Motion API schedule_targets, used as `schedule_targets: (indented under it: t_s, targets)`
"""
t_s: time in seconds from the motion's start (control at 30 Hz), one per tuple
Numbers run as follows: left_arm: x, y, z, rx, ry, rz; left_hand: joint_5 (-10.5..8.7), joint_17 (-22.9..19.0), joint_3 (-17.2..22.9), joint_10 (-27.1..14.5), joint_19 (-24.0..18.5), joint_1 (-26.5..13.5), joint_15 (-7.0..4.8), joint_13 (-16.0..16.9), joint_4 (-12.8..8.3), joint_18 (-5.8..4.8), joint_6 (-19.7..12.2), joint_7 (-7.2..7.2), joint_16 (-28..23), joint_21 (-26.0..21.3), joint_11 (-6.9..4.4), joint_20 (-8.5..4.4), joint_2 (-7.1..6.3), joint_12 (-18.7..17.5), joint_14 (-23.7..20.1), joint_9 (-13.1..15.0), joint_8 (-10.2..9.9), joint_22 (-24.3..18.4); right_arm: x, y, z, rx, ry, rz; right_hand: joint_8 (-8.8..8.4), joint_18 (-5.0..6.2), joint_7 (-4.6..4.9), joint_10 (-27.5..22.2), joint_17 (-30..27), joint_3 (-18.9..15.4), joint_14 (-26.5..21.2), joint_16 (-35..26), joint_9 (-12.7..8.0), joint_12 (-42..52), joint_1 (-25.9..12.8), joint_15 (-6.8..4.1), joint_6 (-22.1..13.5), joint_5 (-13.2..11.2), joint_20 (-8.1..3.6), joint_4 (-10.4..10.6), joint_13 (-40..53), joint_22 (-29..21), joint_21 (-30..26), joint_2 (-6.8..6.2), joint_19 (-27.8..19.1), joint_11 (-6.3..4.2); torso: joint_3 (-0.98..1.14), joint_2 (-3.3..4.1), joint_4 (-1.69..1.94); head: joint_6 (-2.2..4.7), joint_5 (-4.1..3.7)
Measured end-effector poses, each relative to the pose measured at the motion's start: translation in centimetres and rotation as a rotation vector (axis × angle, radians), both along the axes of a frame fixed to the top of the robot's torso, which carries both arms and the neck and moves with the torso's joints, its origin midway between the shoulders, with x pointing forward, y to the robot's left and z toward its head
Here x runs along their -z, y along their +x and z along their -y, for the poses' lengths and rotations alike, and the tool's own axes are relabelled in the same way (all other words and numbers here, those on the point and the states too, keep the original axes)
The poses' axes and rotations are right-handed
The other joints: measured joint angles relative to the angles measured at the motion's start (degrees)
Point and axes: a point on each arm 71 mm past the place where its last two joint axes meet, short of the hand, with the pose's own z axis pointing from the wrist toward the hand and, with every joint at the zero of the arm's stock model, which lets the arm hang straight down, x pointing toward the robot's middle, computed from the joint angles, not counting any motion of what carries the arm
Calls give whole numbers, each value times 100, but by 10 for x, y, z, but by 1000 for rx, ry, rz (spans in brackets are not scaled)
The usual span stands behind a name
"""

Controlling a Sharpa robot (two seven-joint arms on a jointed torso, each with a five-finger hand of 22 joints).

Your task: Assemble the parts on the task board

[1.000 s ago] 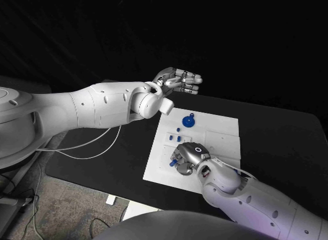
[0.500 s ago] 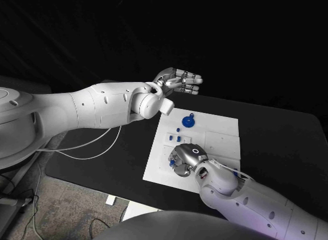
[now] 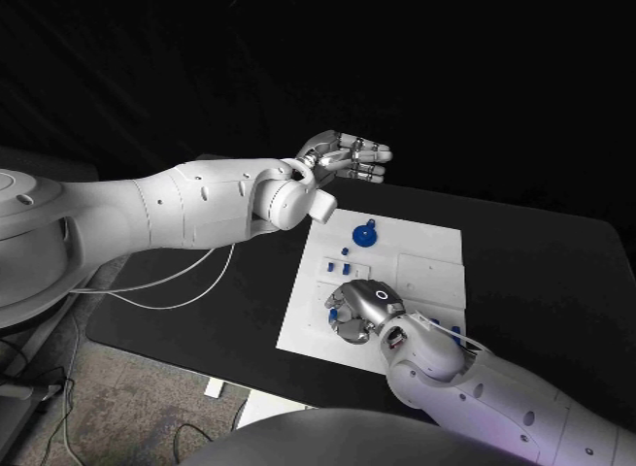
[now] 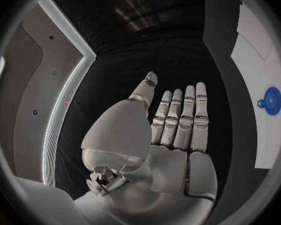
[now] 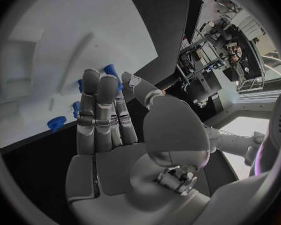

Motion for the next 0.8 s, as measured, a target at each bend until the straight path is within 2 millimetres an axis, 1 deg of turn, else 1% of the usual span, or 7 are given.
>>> schedule_targets:
  t_s: [0.17,0.23,0.43,0.53,0.63,0.7,0.8]
  targets:
    - [0,0,-1,-1,0,-1,0,0,0,0,0,0,22,0,0,0,0,0,0,0,0,0,0,0,-22,0,0,0,-2,0,2,7,19,3,0,51,26,-324,-43,-388,-28,-1,-1,0,129,51,-68,1,40,14,0,-58,-81,-63,-1,59,1,-1,-2,4,1]
    - [0,0,-2,-2,0,-1,0,0,0,0,0,0,22,0,0,0,0,0,0,0,0,0,0,0,-22,0,0,0,-4,-1,2,10,34,6,0,51,-30,-544,-57,-660,-81,-24,-2,10,302,103,-158,22,82,84,3,-90,-135,-86,-2,97,3,-2,-1,7,1]
    - [0,0,-3,-4,1,-3,0,0,0,0,0,1,22,0,0,0,0,0,0,0,0,0,0,0,-22,0,0,0,-14,-5,8,22,91,16,0,116,-81,-638,-77,-973,-98,-24,-1,68,399,121,-246,67,94,306,3,-171,-200,-141,7,115,7,-2,-3,14,-16]
    - [0,0,-5,-6,1,-3,0,0,0,0,0,1,22,0,0,0,0,0,0,0,0,0,-1,0,-22,0,0,0,-27,0,18,46,138,24,0,118,-80,-524,-77,-1068,-97,-24,-1,73,399,119,-245,114,94,367,3,-205,-200,-140,7,70,6,-3,-4,18,-38]
    - [0,-1,-7,-9,2,-4,0,0,0,0,0,1,22,0,0,0,0,0,0,0,0,0,-1,0,-22,0,0,0,-41,9,34,83,181,33,0,143,-21,61,-70,-1078,-11,-25,-1,236,151,39,-172,255,90,479,3,-219,-200,12,5,-66,5,-3,-6,34,-67]
    - [0,-1,-10,-11,3,-5,0,0,0,0,0,1,22,0,0,0,0,0,0,0,0,0,-1,0,-22,0,0,0,-51,15,50,111,207,38,12,125,-79,417,-50,-972,31,-6,9,264,25,-15,28,274,26,481,20,-232,-200,96,-8,-170,4,-6,-9,45,-93]
    - [0,-3,-15,-17,5,-6,0,0,0,72,0,25,22,0,0,0,0,0,0,0,-22,0,23,0,-22,0,0,0,-66,24,80,153,234,48,25,-11,-181,746,-15,-944,8,2,70,390,15,-97,317,278,-88,434,45,-232,-200,156,-2,-303,4,-9,-21,62,-125]
